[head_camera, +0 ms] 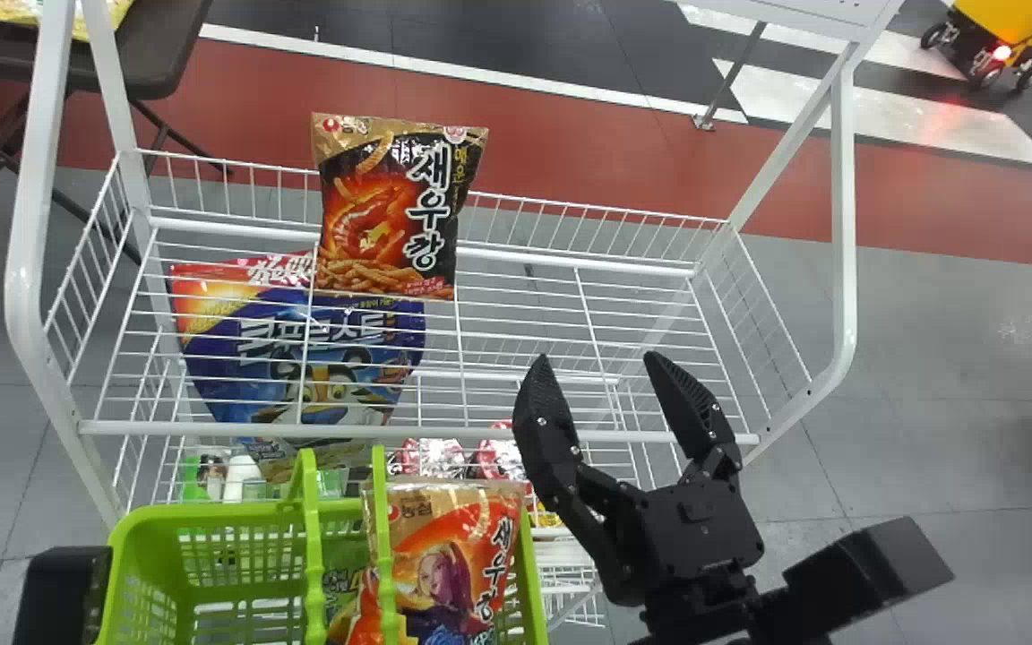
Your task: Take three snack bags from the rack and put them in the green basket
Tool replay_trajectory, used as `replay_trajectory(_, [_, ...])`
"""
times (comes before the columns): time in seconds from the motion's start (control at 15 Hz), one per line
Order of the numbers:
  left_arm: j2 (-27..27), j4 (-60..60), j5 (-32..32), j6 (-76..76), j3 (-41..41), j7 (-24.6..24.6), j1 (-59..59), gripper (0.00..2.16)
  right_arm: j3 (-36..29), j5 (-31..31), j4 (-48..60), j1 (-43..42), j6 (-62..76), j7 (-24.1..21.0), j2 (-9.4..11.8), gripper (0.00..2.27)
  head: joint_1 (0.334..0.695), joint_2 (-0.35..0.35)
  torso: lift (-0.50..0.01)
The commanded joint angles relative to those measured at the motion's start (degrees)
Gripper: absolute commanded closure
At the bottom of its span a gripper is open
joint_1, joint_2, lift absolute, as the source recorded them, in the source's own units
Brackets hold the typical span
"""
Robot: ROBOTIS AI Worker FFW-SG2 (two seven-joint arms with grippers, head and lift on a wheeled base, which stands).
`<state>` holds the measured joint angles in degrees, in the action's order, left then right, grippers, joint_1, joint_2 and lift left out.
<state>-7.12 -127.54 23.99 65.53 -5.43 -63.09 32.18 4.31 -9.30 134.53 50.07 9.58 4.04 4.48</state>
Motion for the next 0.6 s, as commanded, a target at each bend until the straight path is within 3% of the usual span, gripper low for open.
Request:
replay_trajectory(0.0, [0.0,0.01,0.18,0.0,0.33,-0.11,-0.01,1.3,-0.09,-0.02,-0.24,-0.06,0.83,0.0,0.0,0.07,0.695,-0.35,-0.009])
replay_trajectory(0.27, [0.0,0.01,0.27,0.18,0.51,-0.2,-0.01,1.3,-2.2,-0.54,-1.47,-0.06,1.18,0.0,0.0,0.07,0.695,-0.35,-0.009])
replay_trajectory(0.53, [0.0,0.1,1.32,1.23,1.74,-0.64,-0.01,1.3,-11.7,-2.3,-11.49,0.82,1.0,0.09,-0.26,0.07,0.695,-0.35,-0.009])
